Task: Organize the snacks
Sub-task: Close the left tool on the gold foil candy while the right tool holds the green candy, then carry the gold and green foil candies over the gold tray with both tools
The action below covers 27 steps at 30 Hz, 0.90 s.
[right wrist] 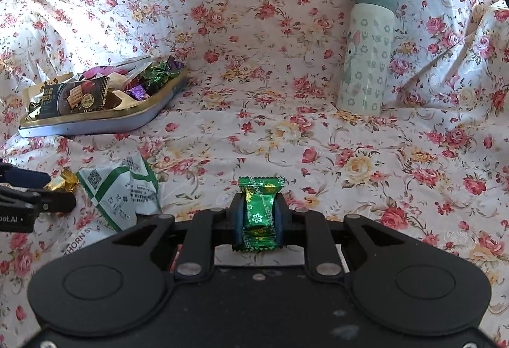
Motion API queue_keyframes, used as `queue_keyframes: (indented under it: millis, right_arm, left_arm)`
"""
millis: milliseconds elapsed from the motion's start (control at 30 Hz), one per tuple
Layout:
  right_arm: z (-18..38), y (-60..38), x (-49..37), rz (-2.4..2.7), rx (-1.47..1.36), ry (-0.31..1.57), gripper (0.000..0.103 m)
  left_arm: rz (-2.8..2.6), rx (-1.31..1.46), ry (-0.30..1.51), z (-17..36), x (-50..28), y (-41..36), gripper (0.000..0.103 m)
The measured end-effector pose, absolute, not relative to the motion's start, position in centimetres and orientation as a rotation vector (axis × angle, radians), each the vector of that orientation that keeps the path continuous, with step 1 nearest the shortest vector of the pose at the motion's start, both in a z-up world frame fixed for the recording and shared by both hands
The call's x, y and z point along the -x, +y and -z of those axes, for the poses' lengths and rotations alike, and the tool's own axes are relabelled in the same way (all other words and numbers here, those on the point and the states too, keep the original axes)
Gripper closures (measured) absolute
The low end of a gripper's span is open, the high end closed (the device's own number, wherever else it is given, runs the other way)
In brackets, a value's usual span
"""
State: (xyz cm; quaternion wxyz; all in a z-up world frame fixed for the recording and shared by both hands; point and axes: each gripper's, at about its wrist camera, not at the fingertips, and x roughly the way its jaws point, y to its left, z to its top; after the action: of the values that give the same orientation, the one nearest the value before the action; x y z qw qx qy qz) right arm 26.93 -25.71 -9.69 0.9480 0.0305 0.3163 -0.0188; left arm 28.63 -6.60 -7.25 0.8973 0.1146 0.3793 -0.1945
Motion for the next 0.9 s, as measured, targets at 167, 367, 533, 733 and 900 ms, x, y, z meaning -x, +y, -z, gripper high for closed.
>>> queue_keyframes:
  millis: [167,367,533,733,900]
  right_arm:
    - [9.7,-25.5,-27.1,0.044,-0.044,0.646,0.083]
    - [9.7,-25.3,-27.1,0.047,-0.032,0.647,0.083]
    - [9.7,-25.1,-27.0,0.053,-0.012,0.646,0.083]
    - [9.7,-24.8,-27.0,0.061,0.018,0.646,0.083]
    - [9.7,-24.8,-27.0,0.062,0.033,0.646,0.083]
  left_arm:
    - [0.395,-0.273,0.774,7.1,-28.4,-7.2,0.063]
    - [0.337,-0.177,0.81,5.8,-28.3,-6.3,0.07]
    - [0.329,-0.134,0.811,4.2,-26.7,-5.5,0.07]
    - [0.314,-0.104,0.834,2.5,-23.5,-4.4,0.07]
    - [0.282,-0.075,0.912,1.6,-20.7,-3.4,0.07]
